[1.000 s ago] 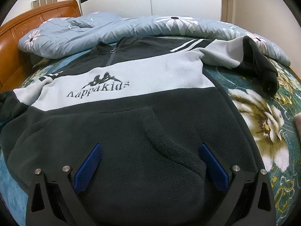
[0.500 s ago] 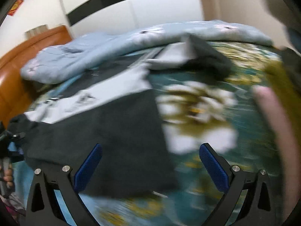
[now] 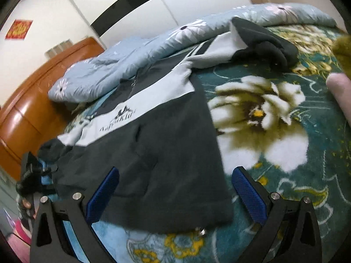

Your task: Fold clothes

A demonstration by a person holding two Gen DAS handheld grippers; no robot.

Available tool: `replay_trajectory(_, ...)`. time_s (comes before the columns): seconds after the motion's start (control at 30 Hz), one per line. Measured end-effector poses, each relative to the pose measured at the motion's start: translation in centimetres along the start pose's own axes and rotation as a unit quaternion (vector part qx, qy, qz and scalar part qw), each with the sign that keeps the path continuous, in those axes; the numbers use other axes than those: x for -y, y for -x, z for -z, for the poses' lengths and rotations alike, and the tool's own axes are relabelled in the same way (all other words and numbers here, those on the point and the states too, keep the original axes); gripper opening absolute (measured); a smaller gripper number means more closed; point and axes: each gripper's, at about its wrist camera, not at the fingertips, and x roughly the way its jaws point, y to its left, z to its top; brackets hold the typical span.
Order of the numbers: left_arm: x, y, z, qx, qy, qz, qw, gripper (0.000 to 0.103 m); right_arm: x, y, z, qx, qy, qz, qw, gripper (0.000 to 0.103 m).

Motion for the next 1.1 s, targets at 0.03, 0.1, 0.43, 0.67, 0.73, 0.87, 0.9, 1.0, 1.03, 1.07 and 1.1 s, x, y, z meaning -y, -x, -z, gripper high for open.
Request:
replay_trajectory(0.03, 0.0, 0.2, -0.1, 0.002, -0.01, -0.009, 0.9999, 0.083, 0.4, 0.2, -0.1, 0.005, -0.012, -0.006, 1.0, 0.103)
replay_trajectory(0.1, -0.1, 0.0, -0.3, -0.008, -0.016, -0.003, 0.9998, 0.083, 1.2, 0.4, -0.4, 0.005, -0.029, -0.017, 0.999, 0.103)
replay_trajectory(0.43, 1.6, -1.9, 0.8, -0.059, -0.056, 0.036, 0.996, 0.083, -0.5, -0.3, 0.2, -0.017, -0.035, -0.11, 0.993, 0.086)
replay_trajectory(0.67, 0.3, -0.6, -0.4, -0.009, -0.03, 0.014, 0.9994, 0.083, 4.1, 0.3, 0.7, -0.031, -0.119, -0.097, 0.988, 0.024)
replay_trajectory(0.73, -0.1, -0.2, -0.7, 0.007, -0.025, 0.003, 0.9996, 0.083, 4.4, 0.1, 0.6, -0.032, -0.121, -0.087, 0.988, 0.024)
replay_trajectory(0.87, -0.7, 0.1, -1.2, 0.032, -0.012, -0.008, 0.9994, 0.083, 3.3, -0.5, 0.1, -0.032, -0.1, -0.066, 0.992, 0.027)
replay_trajectory(0.9, -0.7, 0.1, -1.3, 0.031, -0.01, -0.005, 0.9994, 0.083, 3.1, -0.8, -0.1, -0.032, -0.097, -0.064, 0.993, 0.027)
replay_trajectory(1.0, -0.4, -0.7, -1.1, 0.01, -0.018, 0.008, 0.9998, 0.081, 2.7, -0.8, 0.1, -0.041, -0.096, -0.071, 0.992, 0.027)
replay_trajectory(1.03, 0.0, -0.9, -0.8, 0.0, -0.025, 0.01, 0.9996, 0.081, 2.6, -0.8, 0.1, -0.044, -0.096, -0.074, 0.992, 0.024)
replay_trajectory(1.07, 0.3, -1.2, -0.5, -0.009, -0.032, 0.013, 0.9994, 0.081, 2.5, -0.8, 0.3, -0.049, -0.095, -0.075, 0.991, 0.023)
replay_trajectory(1.1, 0.5, -1.4, -0.2, -0.022, -0.035, 0.019, 0.999, 0.08, 2.3, -0.8, 0.5, -0.056, -0.092, -0.073, 0.991, 0.021)
